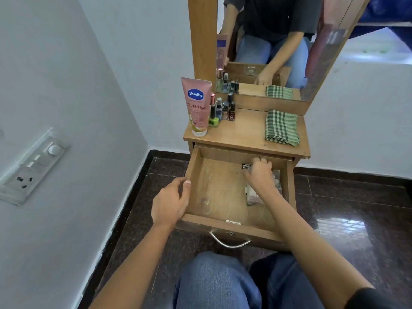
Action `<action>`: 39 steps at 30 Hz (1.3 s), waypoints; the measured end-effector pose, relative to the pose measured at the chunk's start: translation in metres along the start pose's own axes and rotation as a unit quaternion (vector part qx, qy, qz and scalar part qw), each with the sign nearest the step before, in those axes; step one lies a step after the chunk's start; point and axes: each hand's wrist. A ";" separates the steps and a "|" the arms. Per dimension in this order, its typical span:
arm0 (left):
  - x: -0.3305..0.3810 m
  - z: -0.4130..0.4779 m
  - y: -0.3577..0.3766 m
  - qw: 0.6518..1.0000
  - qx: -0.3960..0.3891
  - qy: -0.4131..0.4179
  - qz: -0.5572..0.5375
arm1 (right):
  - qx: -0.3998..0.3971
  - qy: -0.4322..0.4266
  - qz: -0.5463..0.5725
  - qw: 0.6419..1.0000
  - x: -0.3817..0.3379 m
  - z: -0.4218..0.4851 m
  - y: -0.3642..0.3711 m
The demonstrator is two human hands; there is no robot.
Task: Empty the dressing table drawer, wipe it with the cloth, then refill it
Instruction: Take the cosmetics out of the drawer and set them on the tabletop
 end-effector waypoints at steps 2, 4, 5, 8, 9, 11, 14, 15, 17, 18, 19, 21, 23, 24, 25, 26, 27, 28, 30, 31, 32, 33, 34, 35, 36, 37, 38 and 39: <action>0.000 0.000 -0.001 1.000 -0.003 0.000 -0.001 | -0.012 0.002 -0.057 0.998 0.000 0.008 0.002; 0.000 -0.001 -0.001 1.000 -0.002 0.000 0.001 | -0.015 0.006 -0.094 0.995 -0.002 0.012 0.006; 0.000 -0.001 -0.001 1.000 -0.002 0.001 0.002 | -0.012 0.008 -0.106 0.994 -0.003 0.012 0.009; 0.000 0.000 -0.001 1.000 0.000 0.003 0.003 | 0.000 0.003 -0.152 0.988 -0.009 0.012 0.014; 0.000 0.000 -0.001 1.000 0.001 0.002 0.002 | 0.003 -0.002 -0.170 0.985 -0.011 0.011 0.015; -0.001 0.000 -0.001 1.000 0.002 0.001 0.002 | 0.016 -0.025 -0.209 0.978 -0.012 0.011 0.016; -0.002 0.000 0.000 1.000 0.002 0.003 0.001 | 0.037 -0.084 -0.270 0.958 -0.014 0.012 0.018; -0.002 0.001 0.000 1.000 0.002 0.004 0.002 | 0.040 -0.103 -0.286 0.952 -0.016 0.013 0.018; -0.002 0.001 0.000 1.000 0.004 0.004 0.002 | 0.042 -0.133 -0.315 0.939 -0.020 0.015 0.018; -0.002 0.001 0.001 1.000 0.006 0.003 0.001 | 0.044 -0.147 -0.330 0.931 -0.022 0.016 0.020; -0.002 0.001 0.001 1.000 0.008 0.003 0.000 | 0.047 -0.161 -0.346 0.923 -0.024 0.016 0.021; -0.002 0.001 0.001 1.000 0.011 0.001 -0.001 | 0.052 -0.186 -0.368 0.910 -0.025 0.016 0.023; -0.002 0.001 0.001 1.000 0.012 0.002 -0.001 | 0.054 -0.203 -0.362 0.908 -0.026 0.018 0.023; -0.002 0.001 0.000 1.000 0.012 0.004 -0.001 | 0.067 -0.217 -0.347 0.910 -0.026 0.016 0.021; -0.002 0.001 0.000 1.000 0.012 0.005 -0.001 | 0.097 -0.233 -0.333 0.909 -0.028 0.011 0.017; -0.002 0.001 0.000 1.000 0.012 0.006 -0.002 | 0.124 -0.250 -0.308 0.909 -0.030 0.005 0.012; -0.002 0.001 0.000 1.000 0.012 0.007 -0.004 | 0.156 -0.272 -0.268 0.911 -0.030 -0.001 0.009; -0.002 0.001 0.000 1.000 0.011 0.007 -0.005 | 0.189 -0.307 -0.199 0.911 -0.028 -0.005 0.009; -0.003 0.001 0.000 1.000 0.009 0.008 -0.007 | 0.194 -0.357 -0.018 0.913 -0.030 -0.010 0.006; -0.003 0.001 0.000 1.000 0.008 0.008 -0.008 | 0.183 -0.357 0.046 0.915 -0.036 -0.010 -0.001; -0.003 0.001 0.001 1.000 0.007 0.007 -0.008 | 0.173 -0.337 0.098 0.920 -0.045 -0.006 -0.011; -0.003 0.002 0.001 1.000 0.006 0.005 -0.008 | 0.163 -0.307 0.148 0.926 -0.054 -0.001 -0.020; -0.003 0.002 0.000 1.000 0.005 0.004 -0.008 | 0.151 -0.275 0.194 0.929 -0.063 0.006 -0.031; -0.003 0.002 0.001 1.000 0.005 0.003 -0.009 | 0.140 -0.248 0.232 0.930 -0.072 0.014 -0.040; -0.003 0.002 0.001 1.000 0.004 0.003 -0.010 | 0.128 -0.223 0.258 0.931 -0.079 0.021 -0.047; -0.003 0.002 0.001 1.000 0.003 0.002 -0.011 | 0.114 -0.197 0.272 0.935 -0.085 0.029 -0.052; -0.003 0.002 0.001 1.000 0.003 0.002 -0.011 | 0.097 -0.171 0.277 0.941 -0.089 0.035 -0.054; -0.003 0.002 0.001 1.000 0.003 0.001 -0.012 | 0.078 -0.149 0.277 0.946 -0.092 0.041 -0.054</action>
Point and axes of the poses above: each hand's wrist, its own z-axis towards the middle knuckle, its own y-axis out of the palm, x = y × z, and after that the axes turned 6 degrees about y, right-handed
